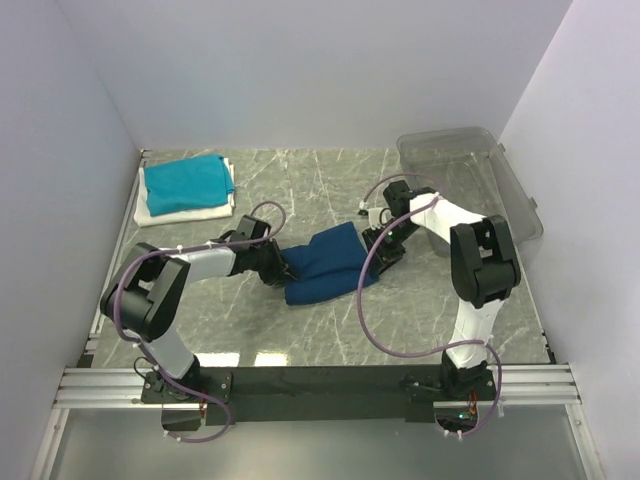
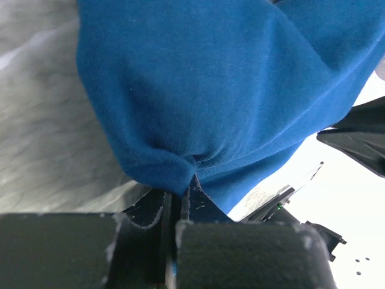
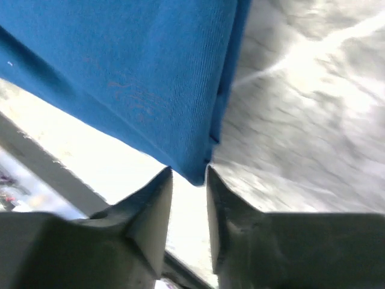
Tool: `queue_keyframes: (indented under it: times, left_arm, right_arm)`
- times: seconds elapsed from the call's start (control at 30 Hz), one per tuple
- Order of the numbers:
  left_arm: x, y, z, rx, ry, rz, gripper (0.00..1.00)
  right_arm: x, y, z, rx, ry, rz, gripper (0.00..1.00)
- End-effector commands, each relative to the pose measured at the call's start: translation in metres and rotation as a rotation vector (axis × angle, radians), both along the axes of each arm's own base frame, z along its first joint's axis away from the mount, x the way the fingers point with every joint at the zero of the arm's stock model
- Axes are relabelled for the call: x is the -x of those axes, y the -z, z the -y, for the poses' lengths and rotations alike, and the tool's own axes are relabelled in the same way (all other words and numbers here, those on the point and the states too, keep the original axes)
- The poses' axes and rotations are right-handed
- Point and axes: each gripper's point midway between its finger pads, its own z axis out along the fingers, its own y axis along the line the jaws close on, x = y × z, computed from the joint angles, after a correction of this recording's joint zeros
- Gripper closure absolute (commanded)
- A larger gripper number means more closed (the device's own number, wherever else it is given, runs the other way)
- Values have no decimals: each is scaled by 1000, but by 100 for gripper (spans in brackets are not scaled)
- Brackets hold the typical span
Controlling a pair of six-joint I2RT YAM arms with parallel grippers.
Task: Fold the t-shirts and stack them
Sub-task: Fold the tshirt
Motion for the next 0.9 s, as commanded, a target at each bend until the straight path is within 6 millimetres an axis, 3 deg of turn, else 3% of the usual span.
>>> queue_keyframes:
  times: [0.0,0.13,0.27,0.4,0.53,0.6,0.73,0.77,0.83,0.87]
  left_arm:
    - [-15,-9,9,-14,6,49,99]
    - [-19,-18,14,-21,36,80,92]
    - [-24,-30,5,-72,31,136,52]
    - [-33,-62,-12,-145,-6,254,33]
    - [-35,-71,-26,-207,-42,280,28]
    - [-32,-65,-33,-227,-68,259,26]
    - [-28,-47,-46,-231,-140,196,26]
    - [-24,-41,-52,-241,-159,180,25]
    - [-29,-49,-66,-220,-231,200,24]
    - [-22,-43,-73,-214,-249,185,23]
  right_arm:
    - [-18,-28,18,48,-73,182,53]
    - [-38,-56,17,40,-124,310,47]
    - [-45,-78,3,-47,-185,347,45]
    - [-52,-87,-18,-147,-206,336,43]
    - [-54,-96,-42,-224,-225,325,42]
    - [-50,-97,-56,-250,-245,323,42]
    - [-28,-95,-93,-255,-345,320,42]
    - [-18,-94,-111,-255,-396,334,41]
    - [-12,-90,-125,-215,-402,341,41]
    - [-6,-89,-136,-211,-426,350,41]
